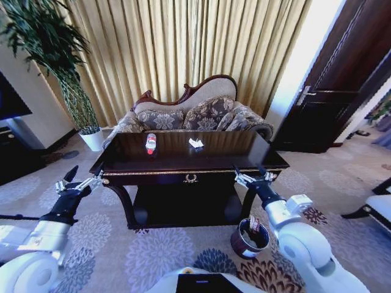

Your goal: Move to the front of the table and place the trash on the table into the trash bin.

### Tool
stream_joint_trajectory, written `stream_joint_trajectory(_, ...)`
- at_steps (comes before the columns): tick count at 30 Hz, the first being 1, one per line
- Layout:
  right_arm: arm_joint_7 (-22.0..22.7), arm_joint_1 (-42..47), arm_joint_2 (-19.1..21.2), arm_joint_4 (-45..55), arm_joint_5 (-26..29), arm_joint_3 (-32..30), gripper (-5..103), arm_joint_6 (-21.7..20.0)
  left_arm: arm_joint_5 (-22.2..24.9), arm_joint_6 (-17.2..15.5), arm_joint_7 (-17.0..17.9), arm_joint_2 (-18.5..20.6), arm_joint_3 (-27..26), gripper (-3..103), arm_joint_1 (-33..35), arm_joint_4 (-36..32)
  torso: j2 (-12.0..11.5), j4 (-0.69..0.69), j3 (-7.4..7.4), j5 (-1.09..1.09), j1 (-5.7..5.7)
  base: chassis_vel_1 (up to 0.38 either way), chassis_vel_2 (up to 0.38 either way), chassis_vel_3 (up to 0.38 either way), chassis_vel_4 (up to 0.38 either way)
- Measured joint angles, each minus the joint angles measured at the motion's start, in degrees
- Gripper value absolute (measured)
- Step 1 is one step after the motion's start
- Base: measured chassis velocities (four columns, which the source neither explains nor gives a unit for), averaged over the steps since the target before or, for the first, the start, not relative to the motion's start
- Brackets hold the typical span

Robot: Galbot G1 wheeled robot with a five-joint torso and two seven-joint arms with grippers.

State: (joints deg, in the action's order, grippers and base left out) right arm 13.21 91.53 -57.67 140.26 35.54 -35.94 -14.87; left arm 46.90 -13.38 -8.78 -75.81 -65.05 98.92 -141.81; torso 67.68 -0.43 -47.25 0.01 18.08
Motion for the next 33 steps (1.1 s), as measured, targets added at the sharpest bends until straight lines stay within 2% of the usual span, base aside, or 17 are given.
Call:
stream_joint_trajectory(18,0.02,0.19,0.55,0.45,-0.52,0.98,100,-1.99,-0.12,-0.81,0.28,0.01,-0.09,100,0.14,-0.50,0.00,0.00,0.00,-0.01,0.00,-0.002,0.003,0.003,-0.003)
stream_joint_trajectory(24,0.05,-0.06,0.57,0.17,-0.56,0.98,100,-2.00,-0.71,-4.73,1.33,0.09,-1.28,100,0.30,-1.34,0.00,0.00,0.00,-0.01,0.00,-0.054,0.059,0.060,-0.052)
stream_joint_trajectory(28,0.06,-0.09,0.57,0.02,-0.68,0.98,100,-1.97,-2.19,-5.87,1.68,0.35,-1.50,100,0.21,-1.41,0.00,-0.01,0.00,-0.01,0.00,-0.070,0.074,0.069,-0.058)
stream_joint_trajectory(31,0.06,-0.27,0.51,-0.24,-0.74,0.98,100,-1.86,-3.26,-9.80,2.65,0.55,-2.34,100,0.10,-1.42,0.00,0.00,-0.01,-0.01,0.00,-0.072,0.060,0.078,-0.069)
stream_joint_trajectory(33,0.06,-0.32,0.47,-0.37,-0.81,0.98,100,-1.81,-3.54,-10.45,2.80,0.58,-2.46,100,0.01,-1.42,0.00,0.00,-0.01,-0.01,0.00,-0.068,0.056,0.076,-0.059)
